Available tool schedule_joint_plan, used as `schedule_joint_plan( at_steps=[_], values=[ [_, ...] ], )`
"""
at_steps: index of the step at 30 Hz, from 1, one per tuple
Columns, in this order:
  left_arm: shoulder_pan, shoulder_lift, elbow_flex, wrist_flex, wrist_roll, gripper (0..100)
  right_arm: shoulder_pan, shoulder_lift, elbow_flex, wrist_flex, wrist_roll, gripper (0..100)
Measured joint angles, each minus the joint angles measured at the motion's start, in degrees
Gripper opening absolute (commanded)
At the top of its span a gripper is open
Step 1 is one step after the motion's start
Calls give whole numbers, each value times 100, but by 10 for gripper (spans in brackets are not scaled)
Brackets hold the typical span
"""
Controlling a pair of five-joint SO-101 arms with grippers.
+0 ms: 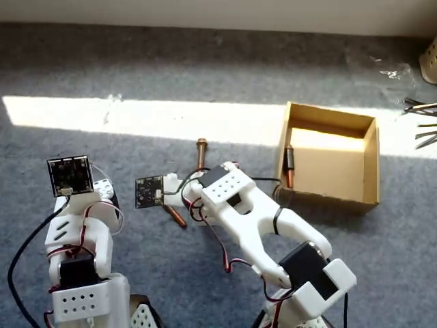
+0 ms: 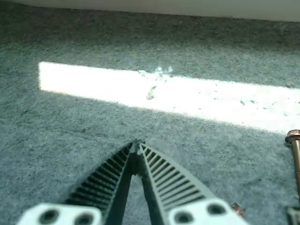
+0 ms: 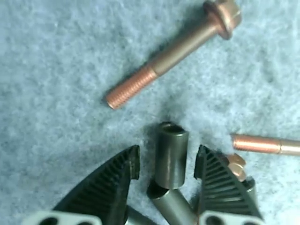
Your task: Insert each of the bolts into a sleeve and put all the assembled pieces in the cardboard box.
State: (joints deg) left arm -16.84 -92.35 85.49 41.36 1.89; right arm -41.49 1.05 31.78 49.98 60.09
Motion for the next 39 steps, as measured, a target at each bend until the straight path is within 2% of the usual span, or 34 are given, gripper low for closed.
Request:
schedule_joint_plan(
  at_steps=[8,14,20,23,32,39],
  values=[
    [0,0,0,0,0,6,0,457,-62,0,0,165],
    [0,0,0,0,0,6,-35,712,-193,-18,-44,91],
    [0,0,0,0,0,6,-35,457,-193,-44,-536,83],
    [0,0,0,0,0,6,-35,378,-185,-26,-730,4],
    [0,0,0,0,0,6,-44,9,-167,44,-1380,3],
    [0,0,0,0,0,6,-26,-1152,-158,53,-2004,3]
  ],
)
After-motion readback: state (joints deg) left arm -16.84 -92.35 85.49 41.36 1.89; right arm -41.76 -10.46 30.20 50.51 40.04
